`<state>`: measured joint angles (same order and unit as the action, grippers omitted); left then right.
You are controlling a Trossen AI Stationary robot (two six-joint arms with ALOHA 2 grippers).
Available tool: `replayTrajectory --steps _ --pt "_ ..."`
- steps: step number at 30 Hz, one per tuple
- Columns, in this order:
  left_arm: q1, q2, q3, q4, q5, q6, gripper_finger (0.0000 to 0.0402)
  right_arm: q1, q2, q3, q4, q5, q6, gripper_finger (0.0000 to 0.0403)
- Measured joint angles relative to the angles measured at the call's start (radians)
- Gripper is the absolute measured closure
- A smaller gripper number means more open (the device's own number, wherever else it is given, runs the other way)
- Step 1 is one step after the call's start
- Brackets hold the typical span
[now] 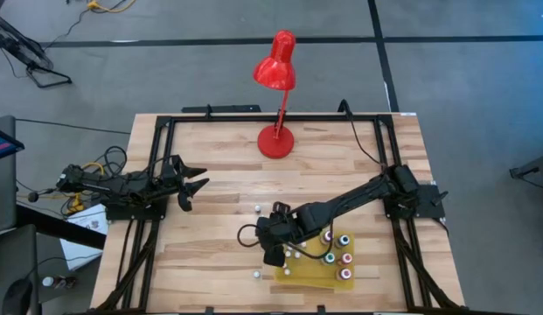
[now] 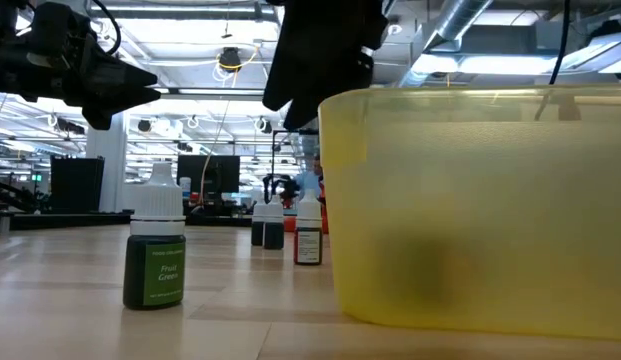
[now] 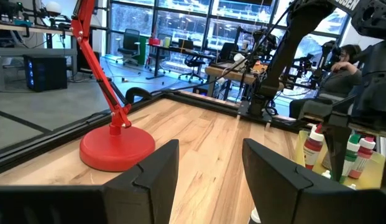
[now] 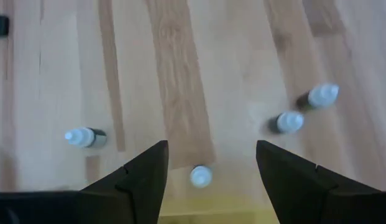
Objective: Pick & Place food coloring
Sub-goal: Put the red food coloring into the yellow bin
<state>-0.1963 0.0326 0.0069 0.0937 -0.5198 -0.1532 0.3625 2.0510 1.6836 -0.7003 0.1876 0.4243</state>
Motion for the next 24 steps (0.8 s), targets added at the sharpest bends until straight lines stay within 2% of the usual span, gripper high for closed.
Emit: replayTrajectory --steps 5,14,24 --pt "0.0 0.0 0.0 0.0 0.0 0.0 0.0233 0.0 0.021 0.002 0.017 -0.005 -0.111 0.0168" --pt "0.0 0.001 0.0 0.0 0.0 0.0 0.0233 0.003 0.094 0.001 0.017 -0.061 -0.108 0.0168" --pt "0.0 0.002 0.0 0.0 0.0 0.0 0.0233 0.002 0.098 0.002 -0.026 -0.097 -0.05 0.0168"
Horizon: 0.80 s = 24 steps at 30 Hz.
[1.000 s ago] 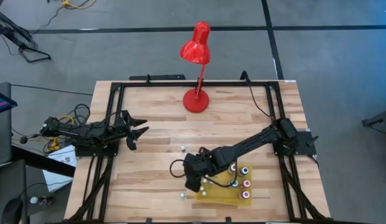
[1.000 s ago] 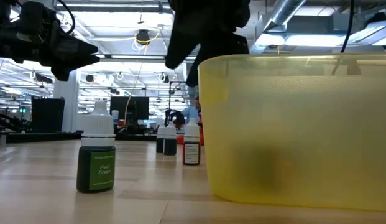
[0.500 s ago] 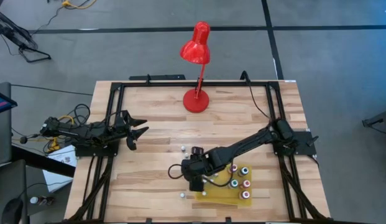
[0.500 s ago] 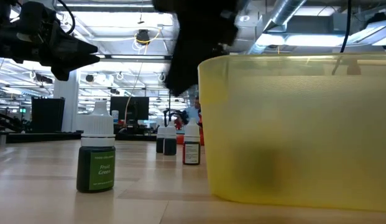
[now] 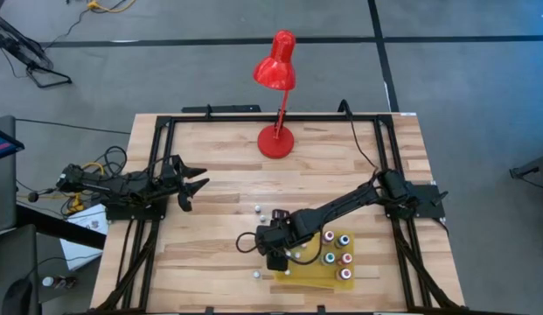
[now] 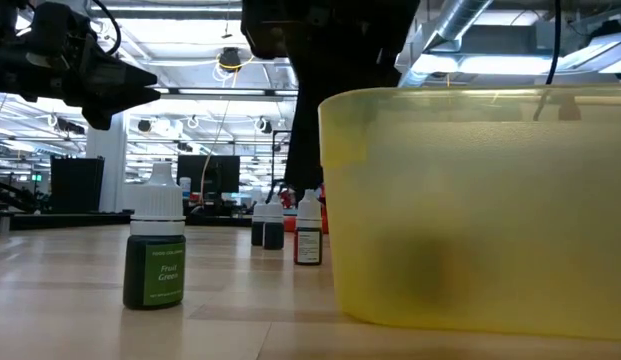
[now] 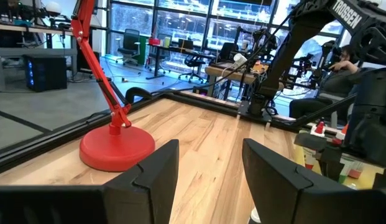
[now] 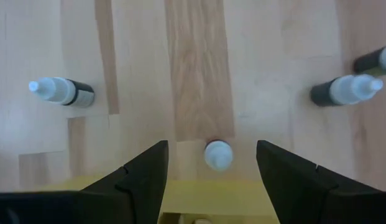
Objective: Pick & Place food coloring
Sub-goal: Put the red food coloring into the yellow bin
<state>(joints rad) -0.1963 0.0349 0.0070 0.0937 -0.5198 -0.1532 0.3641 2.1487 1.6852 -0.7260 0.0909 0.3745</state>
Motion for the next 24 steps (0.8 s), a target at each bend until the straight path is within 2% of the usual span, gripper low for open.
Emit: replayTrajectory --steps 4,24 --pt "0.0 0.0 0.0 0.0 0.0 0.0 0.0233 -0.002 0.0 0.001 -0.006 -0.052 0.053 0.0168" --pt "0.0 0.0 0.0 0.0 0.0 0.0 0.0233 -0.013 0.0 0.031 -0.009 -0.068 0.078 0.0182"
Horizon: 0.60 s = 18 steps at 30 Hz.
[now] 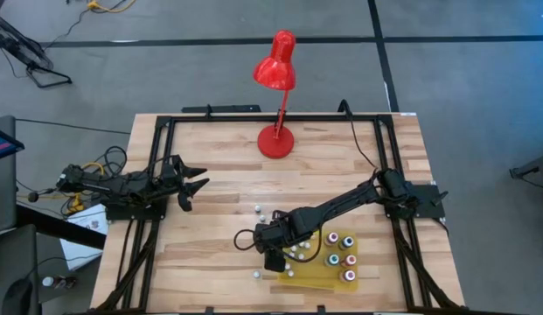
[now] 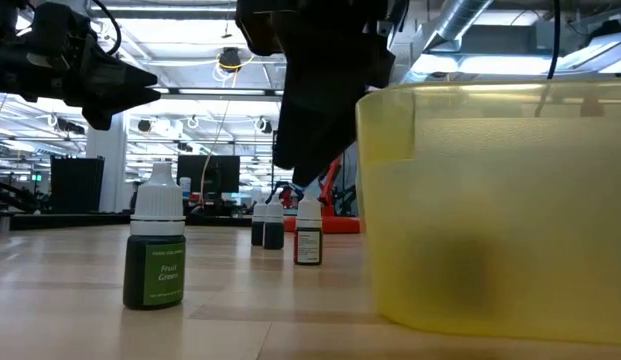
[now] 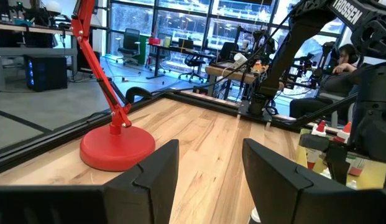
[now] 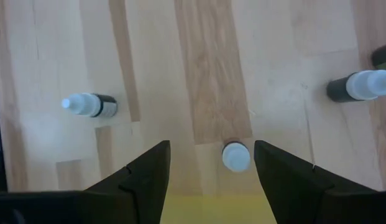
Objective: Pick & Place food coloring
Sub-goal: Put the red food coloring into the yellow bin
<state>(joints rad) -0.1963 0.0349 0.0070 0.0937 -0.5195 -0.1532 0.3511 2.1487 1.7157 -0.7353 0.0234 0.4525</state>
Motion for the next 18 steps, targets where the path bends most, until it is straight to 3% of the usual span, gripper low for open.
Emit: replayTrajectory --steps 12,18 --pt "0.0 0.0 0.0 0.0 0.0 0.0 0.0233 0.0 0.003 0.0 -0.02 0.008 0.046 0.0182" --pt "0.0 0.0 0.0 0.0 0.0 0.0 0.0233 0.0 0.063 0.009 0.008 -0.001 0.041 0.0182"
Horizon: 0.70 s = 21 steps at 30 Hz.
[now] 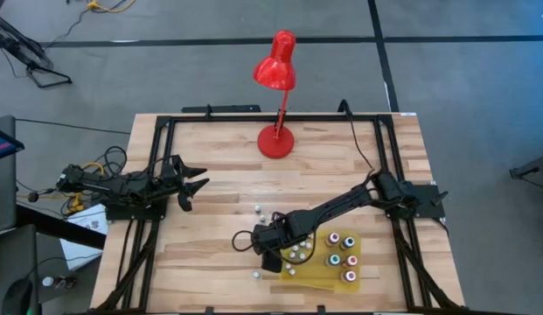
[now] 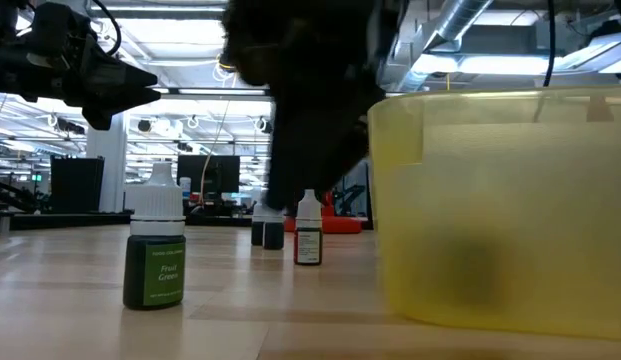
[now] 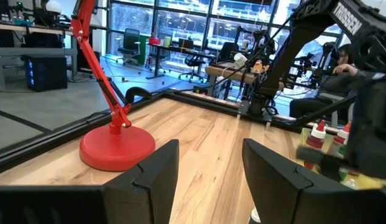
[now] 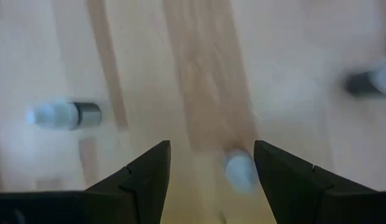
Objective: Pick & Place food coloring
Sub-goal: Put the red food coloring into the yellow bin
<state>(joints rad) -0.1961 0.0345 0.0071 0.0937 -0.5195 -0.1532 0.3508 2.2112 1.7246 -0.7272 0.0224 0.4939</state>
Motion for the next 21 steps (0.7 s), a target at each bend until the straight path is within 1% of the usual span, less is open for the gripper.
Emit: replayTrajectory --steps 1,3,5,7,9,12,18,20,21 --pt "0.0 0.0 0.0 0.0 0.0 0.0 0.0233 0.0 0.008 0.004 0.001 -0.001 0.0 0.0182" --pt "0.0 0.002 0.0 0.0 0.0 0.0 0.0233 0.0 0.023 0.015 -0.061 -0.011 -0.004 0.0182" --pt "0.0 0.002 0.0 0.0 0.0 0.0 0.0233 0.0 0.038 0.036 -0.049 -0.028 -0.004 0.0184" --pt "0.0 0.007 0.0 0.002 -0.001 0.0 0.0233 0.0 0.037 0.04 -0.084 -0.038 -0.004 0.0191" --pt "0.0 0.008 0.0 0.0 0.001 0.0 0.0233 0.0 0.037 0.044 -0.073 -0.044 -0.004 0.0205" --pt "0.0 0.017 0.0 -0.001 0.001 -0.001 0.0233 0.0 0.036 0.045 -0.073 -0.047 -0.003 0.0239" --pt "0.0 0.022 0.0 0.0 0.0 0.0 0.0233 0.0 0.034 0.045 -0.065 -0.072 0.009 0.0332" --pt "0.0 0.022 0.0 0.0 0.0 0.0 0.0233 0.0 0.034 0.046 -0.059 -0.077 0.014 0.0357" --pt "0.0 0.022 0.0 0.0 0.0 0.0 0.0233 0.0 0.034 0.051 -0.064 -0.078 0.014 0.036"
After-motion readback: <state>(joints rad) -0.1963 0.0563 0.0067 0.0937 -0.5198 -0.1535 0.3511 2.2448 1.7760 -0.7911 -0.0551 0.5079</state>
